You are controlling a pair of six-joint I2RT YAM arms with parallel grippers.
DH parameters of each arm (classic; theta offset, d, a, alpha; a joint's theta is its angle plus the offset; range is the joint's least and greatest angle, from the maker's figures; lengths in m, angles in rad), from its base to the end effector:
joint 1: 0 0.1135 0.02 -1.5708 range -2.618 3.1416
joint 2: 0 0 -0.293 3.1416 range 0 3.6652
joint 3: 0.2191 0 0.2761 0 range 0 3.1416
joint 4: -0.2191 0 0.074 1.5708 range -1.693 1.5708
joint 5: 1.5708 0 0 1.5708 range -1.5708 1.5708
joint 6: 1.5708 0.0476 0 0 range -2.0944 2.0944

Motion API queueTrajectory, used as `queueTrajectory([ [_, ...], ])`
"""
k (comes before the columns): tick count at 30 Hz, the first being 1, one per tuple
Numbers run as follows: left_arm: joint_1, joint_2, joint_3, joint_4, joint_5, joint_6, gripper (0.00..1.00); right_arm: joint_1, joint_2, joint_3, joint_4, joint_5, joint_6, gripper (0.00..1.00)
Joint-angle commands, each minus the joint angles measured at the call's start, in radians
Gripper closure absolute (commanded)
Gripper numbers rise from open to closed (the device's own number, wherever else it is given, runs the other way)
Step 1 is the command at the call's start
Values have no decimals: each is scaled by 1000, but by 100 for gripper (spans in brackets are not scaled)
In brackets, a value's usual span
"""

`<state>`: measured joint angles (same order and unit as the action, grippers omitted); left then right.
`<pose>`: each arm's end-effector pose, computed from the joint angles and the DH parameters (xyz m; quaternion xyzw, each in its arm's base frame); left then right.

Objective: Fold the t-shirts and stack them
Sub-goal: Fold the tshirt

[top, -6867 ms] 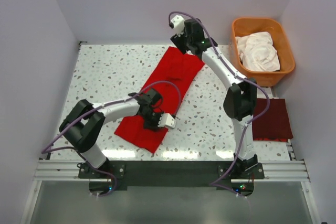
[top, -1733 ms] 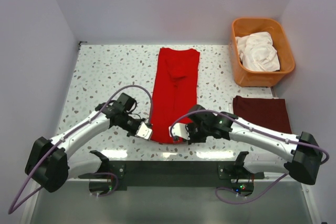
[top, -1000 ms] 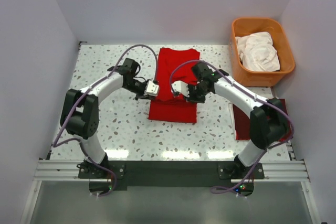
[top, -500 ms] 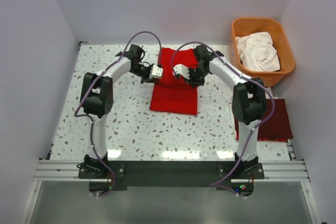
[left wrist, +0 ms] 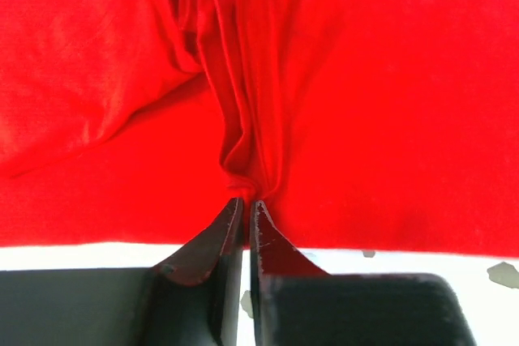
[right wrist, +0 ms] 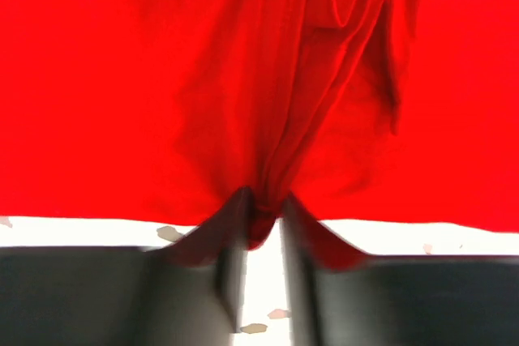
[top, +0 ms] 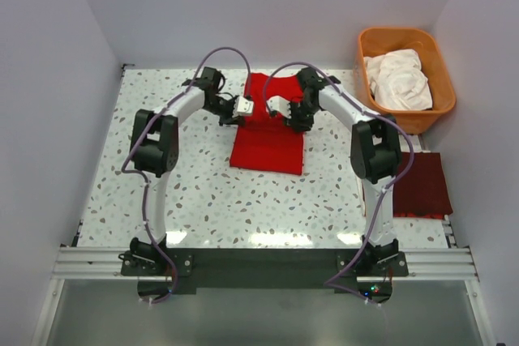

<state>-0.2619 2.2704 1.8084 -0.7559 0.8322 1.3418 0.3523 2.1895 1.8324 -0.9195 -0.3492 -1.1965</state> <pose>0.4867 -0.1669 0.1718 0.6965 0.5752 -0.2588 0.3423 0.4616 0.1871 0.2006 -0.6994 0.6786 0.0976 0.2021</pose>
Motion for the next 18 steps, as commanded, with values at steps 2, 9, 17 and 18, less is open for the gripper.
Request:
queueTrajectory([
  [2, 39, -43, 2, 118, -11, -151, 85, -9, -25, 54, 111, 62, 73, 61],
  [9, 122, -276, -297, 337, 10, -377, 57, -21, -186, 25, 134, 87, 215, 45],
  [17, 84, -494, -566, 179, 77, -77, 54, 94, -413, -302, 100, 12, 311, 55],
  [18, 76, -503, -608, 172, 74, -25, 53, 114, -445, -338, 113, 15, 322, 55],
])
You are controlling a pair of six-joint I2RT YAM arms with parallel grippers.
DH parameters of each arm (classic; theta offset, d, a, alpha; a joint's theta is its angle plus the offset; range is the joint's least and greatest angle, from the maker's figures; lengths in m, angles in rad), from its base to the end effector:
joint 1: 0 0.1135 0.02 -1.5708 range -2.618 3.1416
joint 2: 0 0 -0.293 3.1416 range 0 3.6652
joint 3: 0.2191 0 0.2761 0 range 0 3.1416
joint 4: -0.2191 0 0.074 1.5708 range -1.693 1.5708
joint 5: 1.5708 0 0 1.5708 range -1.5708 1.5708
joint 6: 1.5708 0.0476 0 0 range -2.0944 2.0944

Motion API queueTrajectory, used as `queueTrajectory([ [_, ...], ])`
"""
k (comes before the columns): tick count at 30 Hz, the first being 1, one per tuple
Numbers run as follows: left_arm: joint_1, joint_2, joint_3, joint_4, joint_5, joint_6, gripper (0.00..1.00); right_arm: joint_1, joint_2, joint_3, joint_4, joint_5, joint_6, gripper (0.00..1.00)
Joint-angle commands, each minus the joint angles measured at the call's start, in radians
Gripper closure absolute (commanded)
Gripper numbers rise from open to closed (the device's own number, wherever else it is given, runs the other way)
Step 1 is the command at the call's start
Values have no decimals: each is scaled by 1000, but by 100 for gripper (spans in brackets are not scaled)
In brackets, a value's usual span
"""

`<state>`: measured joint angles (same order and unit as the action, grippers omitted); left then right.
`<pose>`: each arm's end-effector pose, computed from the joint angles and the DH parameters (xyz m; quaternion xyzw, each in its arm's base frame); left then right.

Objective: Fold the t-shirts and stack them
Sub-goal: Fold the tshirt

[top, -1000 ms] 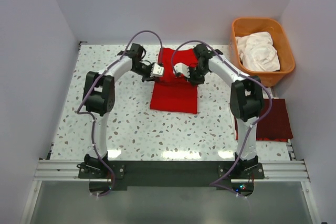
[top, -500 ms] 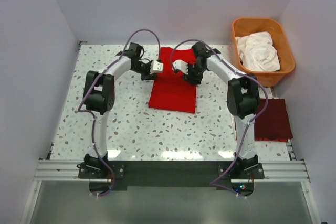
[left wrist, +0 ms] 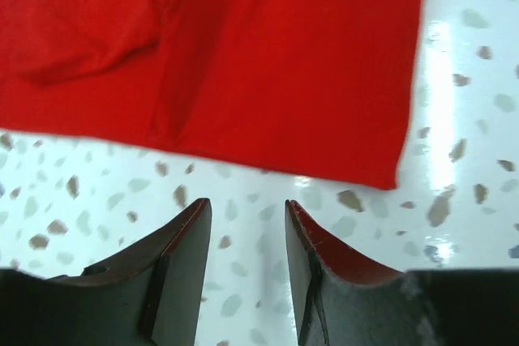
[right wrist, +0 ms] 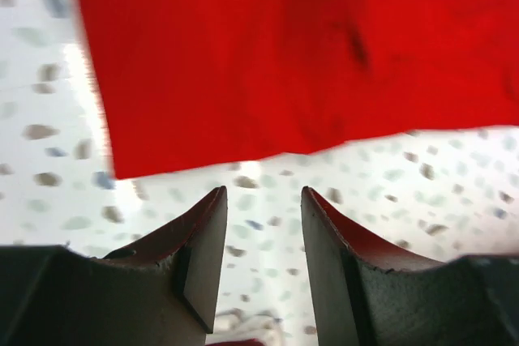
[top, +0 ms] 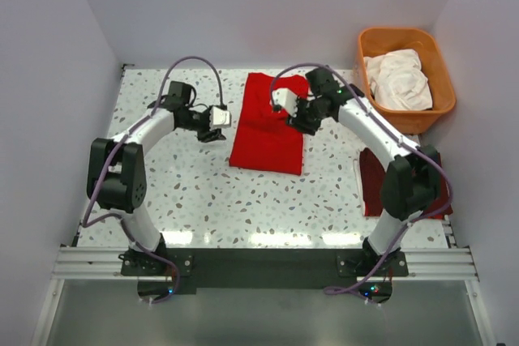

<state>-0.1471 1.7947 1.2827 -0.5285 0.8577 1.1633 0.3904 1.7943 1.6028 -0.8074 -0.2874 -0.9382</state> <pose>0.3930 -0.0946 0.2288 0.6212 0.6295 -0.2347 0.4035 0.3885 0.1745 0.3062 -0.6172 0.7227 0.0568 0.3059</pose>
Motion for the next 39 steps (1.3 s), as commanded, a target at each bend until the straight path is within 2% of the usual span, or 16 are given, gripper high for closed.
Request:
queueTrajectory([
  [1, -57, -43, -104, -51, 44, 170, 53, 114, -62, -175, 17, -41, 91, 55],
  [9, -144, -75, -270, 2, -25, 297, 49, 169, -70, -366, 163, 2, 139, 53],
  [18, -155, -8, -287, 19, -121, 320, 50, 189, 5, -478, 281, 65, 98, 52],
  [22, -155, 14, -261, 1, -138, 305, 55, 189, 31, -517, 298, 108, 49, 55],
  [25, -155, 26, -264, 19, -158, 291, 57, 189, 25, -541, 323, 134, 36, 65],
  [26, -155, 32, -261, 19, -161, 291, 58, 189, 24, -541, 323, 133, 35, 76],
  [27, -158, 35, -258, 16, -163, 289, 60, 189, 20, -540, 324, 134, 36, 81],
  [29, -160, 41, -256, 19, -166, 279, 69, 189, 20, -534, 327, 140, 39, 93],
  [31, -163, 42, -256, 38, -174, 262, 76, 189, 16, -524, 321, 140, 42, 99],
  [34, -172, 45, -250, 77, -197, 194, 78, 189, 5, -521, 313, 140, 38, 100],
  [39, -172, -4, -259, 93, -178, 176, 68, 189, -7, -521, 301, 123, 33, 100],
])
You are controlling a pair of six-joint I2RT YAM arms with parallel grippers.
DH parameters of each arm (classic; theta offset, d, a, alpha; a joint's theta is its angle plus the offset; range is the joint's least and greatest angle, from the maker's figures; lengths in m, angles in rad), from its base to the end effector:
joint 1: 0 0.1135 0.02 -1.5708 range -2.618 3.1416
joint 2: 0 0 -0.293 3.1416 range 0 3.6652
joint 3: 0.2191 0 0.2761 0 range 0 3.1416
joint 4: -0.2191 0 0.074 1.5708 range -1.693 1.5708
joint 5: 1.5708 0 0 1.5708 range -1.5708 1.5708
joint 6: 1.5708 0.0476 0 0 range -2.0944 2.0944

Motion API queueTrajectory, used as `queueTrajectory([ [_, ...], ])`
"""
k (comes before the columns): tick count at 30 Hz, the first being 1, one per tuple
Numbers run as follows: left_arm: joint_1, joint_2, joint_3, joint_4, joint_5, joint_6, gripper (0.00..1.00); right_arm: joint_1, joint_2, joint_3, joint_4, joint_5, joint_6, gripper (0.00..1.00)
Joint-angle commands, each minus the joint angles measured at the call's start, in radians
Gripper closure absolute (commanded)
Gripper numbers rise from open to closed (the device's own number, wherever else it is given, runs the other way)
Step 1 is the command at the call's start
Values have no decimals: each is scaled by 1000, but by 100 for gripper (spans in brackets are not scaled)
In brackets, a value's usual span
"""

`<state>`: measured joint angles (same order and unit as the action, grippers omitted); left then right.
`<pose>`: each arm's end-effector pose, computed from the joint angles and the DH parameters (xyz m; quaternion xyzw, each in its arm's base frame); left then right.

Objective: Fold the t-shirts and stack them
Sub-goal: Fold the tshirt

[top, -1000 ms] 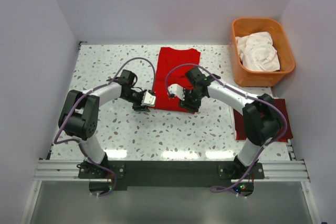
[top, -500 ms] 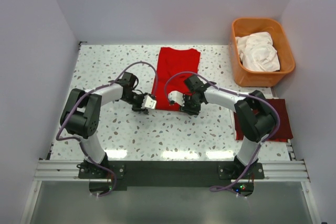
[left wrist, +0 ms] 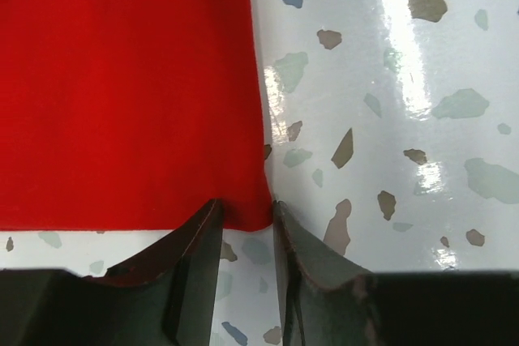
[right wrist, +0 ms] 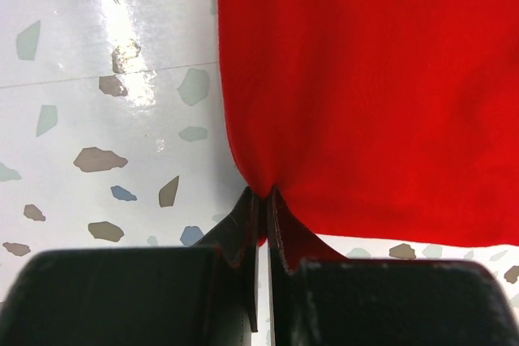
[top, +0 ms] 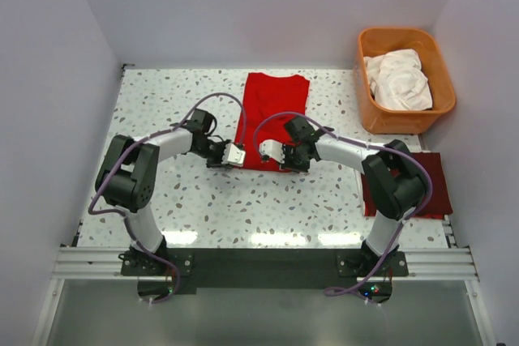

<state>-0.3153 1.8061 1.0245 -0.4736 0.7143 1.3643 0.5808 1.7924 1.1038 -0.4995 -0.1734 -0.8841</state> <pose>0.3288 -0.1400 0.1466 0.7255 0.5768 -0.2251 0.3003 0.3096 0.2130 0.1623 -0.6663 0.7162 0.0554 0.2001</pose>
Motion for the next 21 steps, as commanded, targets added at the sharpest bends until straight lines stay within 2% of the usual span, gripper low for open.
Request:
queueTrajectory([
  [1, -4, -25, -6, 38, -29, -21, 63, -1, -7, -21, -11, 9, -19, 100],
  [6, -5, -50, -9, 47, -9, -22, 59, -1, -11, -22, -13, -1, -18, 100],
  [12, -10, 13, 25, -5, -18, 19, 62, -2, -1, -16, -11, -3, -19, 100],
  [14, -13, 25, 28, -22, -27, 38, 69, -2, 1, -13, -13, -5, -18, 100],
  [15, -15, 30, 29, -29, -30, 44, 77, -2, 1, -9, -13, -5, -15, 100],
  [18, -15, 26, 46, -75, -23, 62, 87, -6, -1, 17, -28, -12, -6, 100],
  [19, -15, 19, 61, -91, -15, 64, 94, -7, -8, 30, -52, -15, -1, 100],
  [21, -11, -10, 75, -131, -6, 49, 100, -19, -19, 86, -111, -32, 19, 100],
])
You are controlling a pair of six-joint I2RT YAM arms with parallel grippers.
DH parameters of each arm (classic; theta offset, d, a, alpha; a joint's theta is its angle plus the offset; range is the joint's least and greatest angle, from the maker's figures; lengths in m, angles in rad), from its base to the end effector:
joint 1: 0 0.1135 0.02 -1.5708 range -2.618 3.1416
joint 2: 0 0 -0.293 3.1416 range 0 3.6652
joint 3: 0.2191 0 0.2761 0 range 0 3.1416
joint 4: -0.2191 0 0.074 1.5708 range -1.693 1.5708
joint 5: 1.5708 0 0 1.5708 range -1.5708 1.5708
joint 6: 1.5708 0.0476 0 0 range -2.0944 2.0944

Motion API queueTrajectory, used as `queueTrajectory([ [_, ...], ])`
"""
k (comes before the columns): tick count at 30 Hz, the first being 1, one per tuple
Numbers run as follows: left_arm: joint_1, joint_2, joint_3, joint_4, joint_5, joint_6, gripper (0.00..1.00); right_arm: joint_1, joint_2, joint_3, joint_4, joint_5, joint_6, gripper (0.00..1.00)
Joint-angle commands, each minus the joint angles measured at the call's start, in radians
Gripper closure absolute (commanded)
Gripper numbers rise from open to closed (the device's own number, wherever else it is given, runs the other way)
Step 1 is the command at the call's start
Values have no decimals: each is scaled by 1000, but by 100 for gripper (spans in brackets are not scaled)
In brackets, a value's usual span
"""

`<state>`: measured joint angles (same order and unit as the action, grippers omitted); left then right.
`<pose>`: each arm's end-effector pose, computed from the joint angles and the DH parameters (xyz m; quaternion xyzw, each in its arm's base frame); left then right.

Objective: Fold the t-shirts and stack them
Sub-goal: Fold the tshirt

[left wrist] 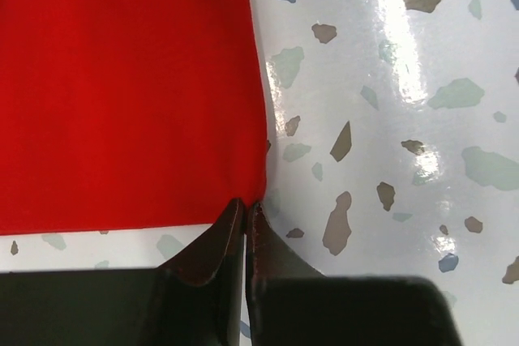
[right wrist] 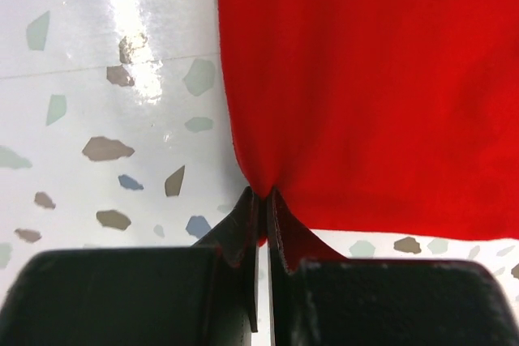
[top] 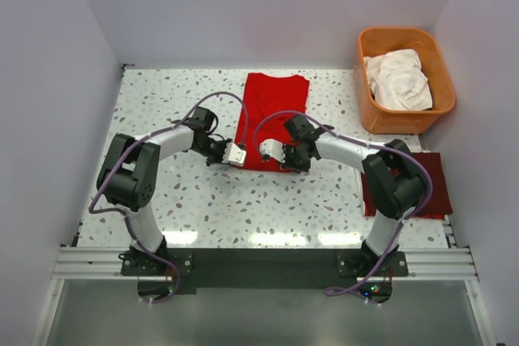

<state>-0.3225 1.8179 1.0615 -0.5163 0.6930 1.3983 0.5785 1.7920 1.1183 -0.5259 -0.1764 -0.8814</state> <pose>0.3331 -0.1434 0.1505 0.7380 0.5683 -0.2169 0.2920 0.3104 0.2127 0.1655 -0.6649 0.7187 0.0578 0.1948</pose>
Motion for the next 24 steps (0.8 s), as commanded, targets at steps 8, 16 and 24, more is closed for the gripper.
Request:
queueTrajectory([
  [8, 26, -94, 210, -246, 66, -65, 100, -81, -101, 242, -262, -77, -19, 100],
  [16, -4, -204, 193, -333, 86, -88, 100, -83, -158, 269, -385, -103, -54, 100],
  [24, -87, -399, 43, -533, 181, -58, 100, -33, -429, 127, -567, -185, -73, 100],
])
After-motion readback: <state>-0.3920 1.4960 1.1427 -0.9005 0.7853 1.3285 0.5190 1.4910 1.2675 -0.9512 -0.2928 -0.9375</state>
